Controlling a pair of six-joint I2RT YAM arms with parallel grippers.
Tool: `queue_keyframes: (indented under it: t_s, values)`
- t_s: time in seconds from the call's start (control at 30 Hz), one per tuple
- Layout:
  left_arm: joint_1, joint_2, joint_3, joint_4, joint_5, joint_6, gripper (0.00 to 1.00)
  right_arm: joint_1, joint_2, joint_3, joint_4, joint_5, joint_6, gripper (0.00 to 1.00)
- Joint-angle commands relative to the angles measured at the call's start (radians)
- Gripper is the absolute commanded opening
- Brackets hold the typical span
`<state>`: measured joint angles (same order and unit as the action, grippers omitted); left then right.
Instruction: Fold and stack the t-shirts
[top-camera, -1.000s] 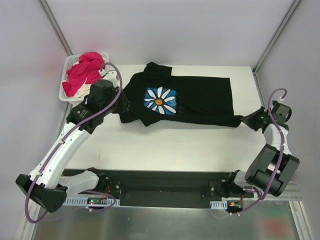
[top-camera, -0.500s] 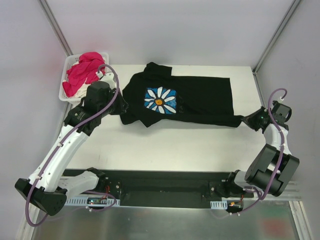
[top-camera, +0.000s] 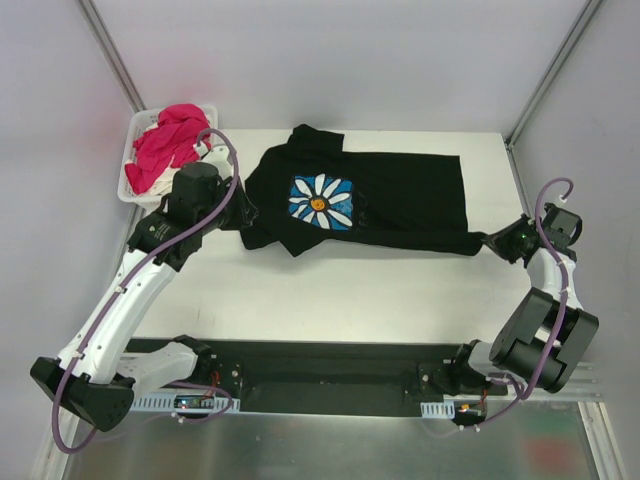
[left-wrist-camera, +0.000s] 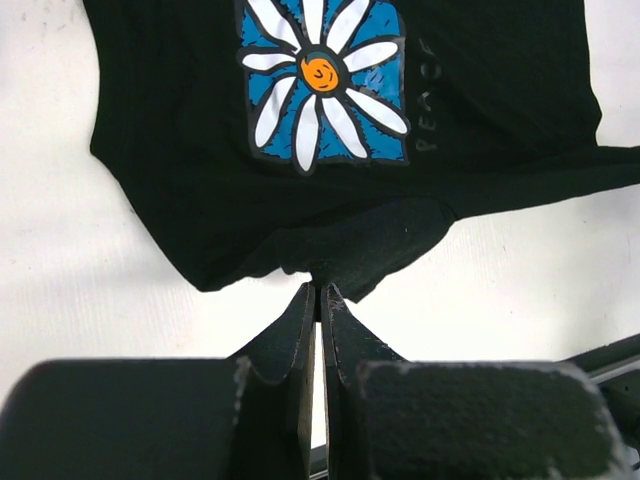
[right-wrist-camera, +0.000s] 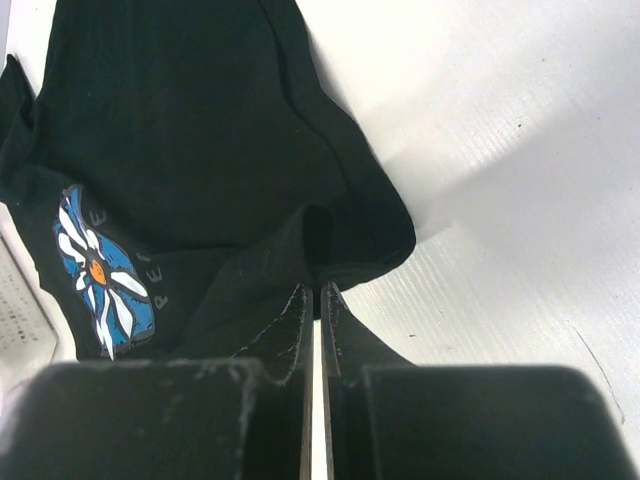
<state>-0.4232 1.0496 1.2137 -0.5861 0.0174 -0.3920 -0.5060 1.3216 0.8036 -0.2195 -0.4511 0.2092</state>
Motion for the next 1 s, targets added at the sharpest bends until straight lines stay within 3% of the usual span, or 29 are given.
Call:
queue_keyframes:
  t_s: [0.0, 0.97]
  values:
    - [0.015, -0.007, 0.001, 0.022, -0.002, 0.022, 0.0, 0.001, -0.009, 0.014, 0.032, 0.005, -0.004, 0.01]
    - [0.043, -0.034, -0.039, -0.003, -0.011, 0.021, 0.0, 0.035, 0.027, 0.063, 0.04, -0.044, -0.008, 0.01]
